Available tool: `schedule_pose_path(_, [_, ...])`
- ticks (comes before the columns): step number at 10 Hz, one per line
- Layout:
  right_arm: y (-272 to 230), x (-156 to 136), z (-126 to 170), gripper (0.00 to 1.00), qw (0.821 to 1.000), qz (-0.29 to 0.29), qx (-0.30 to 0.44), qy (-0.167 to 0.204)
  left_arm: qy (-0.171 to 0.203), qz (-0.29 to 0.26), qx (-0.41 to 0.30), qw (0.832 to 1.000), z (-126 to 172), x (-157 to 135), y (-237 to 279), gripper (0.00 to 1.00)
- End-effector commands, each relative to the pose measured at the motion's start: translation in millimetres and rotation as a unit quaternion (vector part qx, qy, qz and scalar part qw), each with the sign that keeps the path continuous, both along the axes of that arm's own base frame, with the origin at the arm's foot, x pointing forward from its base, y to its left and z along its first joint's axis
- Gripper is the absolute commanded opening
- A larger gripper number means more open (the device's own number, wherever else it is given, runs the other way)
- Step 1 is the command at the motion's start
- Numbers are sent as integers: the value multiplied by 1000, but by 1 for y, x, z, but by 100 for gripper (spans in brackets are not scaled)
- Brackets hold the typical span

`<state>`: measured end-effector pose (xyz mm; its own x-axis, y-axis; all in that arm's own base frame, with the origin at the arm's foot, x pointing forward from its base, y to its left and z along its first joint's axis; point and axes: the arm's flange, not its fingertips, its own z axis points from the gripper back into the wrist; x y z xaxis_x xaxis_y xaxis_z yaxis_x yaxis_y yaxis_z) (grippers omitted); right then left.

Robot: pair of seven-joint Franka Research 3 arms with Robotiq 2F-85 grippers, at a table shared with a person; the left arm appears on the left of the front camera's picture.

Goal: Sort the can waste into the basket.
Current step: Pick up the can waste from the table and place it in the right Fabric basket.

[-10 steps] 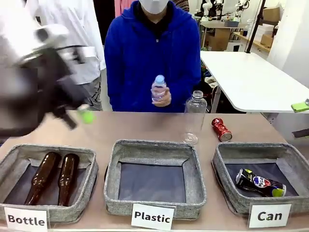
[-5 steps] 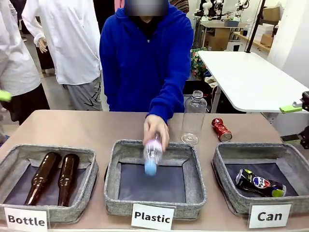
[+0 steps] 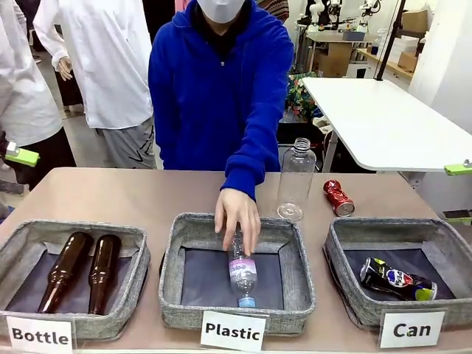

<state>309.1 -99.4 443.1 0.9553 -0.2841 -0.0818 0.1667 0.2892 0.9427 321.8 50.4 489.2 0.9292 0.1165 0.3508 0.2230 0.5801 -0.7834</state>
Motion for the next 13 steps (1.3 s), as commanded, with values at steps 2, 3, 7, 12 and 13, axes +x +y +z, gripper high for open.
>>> schedule_pose_path(2, [9, 1, 6, 100, 1000, 10, -3, -2, 6, 3, 4, 1000, 3, -3, 9, 100])
schedule_pose_path(3, [9, 1, 6, 100, 1000, 10, -3, -2, 6, 3, 4, 1000, 3, -3, 9, 100])
schedule_pose_path(7, [9, 1, 6, 100, 1000, 10, -3, -2, 6, 3, 4, 1000, 3, -3, 9, 100])
schedule_pose_path(12, [50, -18, 30, 100, 945, -72, -319, 31, 6, 3, 4, 1000, 3, -3, 9, 100])
schedule_pose_path(13, [74, 14, 37, 100, 912, -66, -400, 54, 6, 3, 4, 1000, 3, -3, 9, 100])
